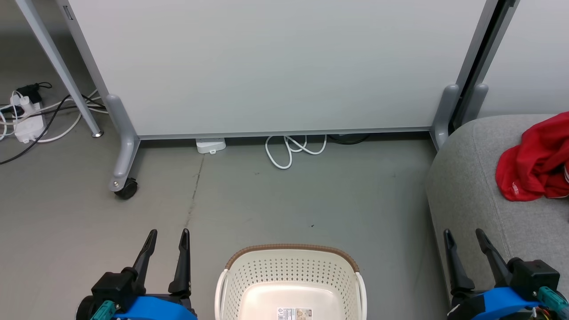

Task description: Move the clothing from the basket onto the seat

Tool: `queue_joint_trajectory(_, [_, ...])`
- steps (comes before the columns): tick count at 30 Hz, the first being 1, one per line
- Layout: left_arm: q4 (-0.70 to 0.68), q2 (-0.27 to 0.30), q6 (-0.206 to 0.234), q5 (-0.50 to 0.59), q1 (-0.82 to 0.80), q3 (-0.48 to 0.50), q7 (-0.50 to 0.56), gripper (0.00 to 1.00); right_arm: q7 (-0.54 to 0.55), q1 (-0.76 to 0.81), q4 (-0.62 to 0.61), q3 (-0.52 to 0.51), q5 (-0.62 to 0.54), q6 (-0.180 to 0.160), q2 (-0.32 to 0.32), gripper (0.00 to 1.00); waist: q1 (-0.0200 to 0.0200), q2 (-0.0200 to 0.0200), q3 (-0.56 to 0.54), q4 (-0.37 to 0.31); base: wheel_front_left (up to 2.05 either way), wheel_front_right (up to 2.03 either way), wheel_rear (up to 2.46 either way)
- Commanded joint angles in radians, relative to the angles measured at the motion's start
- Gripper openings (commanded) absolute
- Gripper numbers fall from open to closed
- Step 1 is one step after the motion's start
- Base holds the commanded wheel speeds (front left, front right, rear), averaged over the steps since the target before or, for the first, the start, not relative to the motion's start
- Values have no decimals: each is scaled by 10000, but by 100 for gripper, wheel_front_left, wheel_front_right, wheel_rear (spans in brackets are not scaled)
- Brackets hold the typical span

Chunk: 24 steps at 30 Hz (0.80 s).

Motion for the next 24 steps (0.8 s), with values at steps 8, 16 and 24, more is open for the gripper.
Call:
queue_joint_trajectory(8, [82,86,-22,-117,-29,-160,-46,100,-122,-8,137,56,104,5,0,100,0,-1,13,-29,0,0,0])
queue_joint_trajectory(16, [322,63,-2,-303,86,-376,33,0,-69,27,368,86,100,0,21,0,0,-1,15,-19,0,0,0])
queue_joint_trajectory(24, [744,-81,1,-634,447,-380,135,0,36,92,896,56,478,0,73,0,0,-1,17,-37,0,0,0])
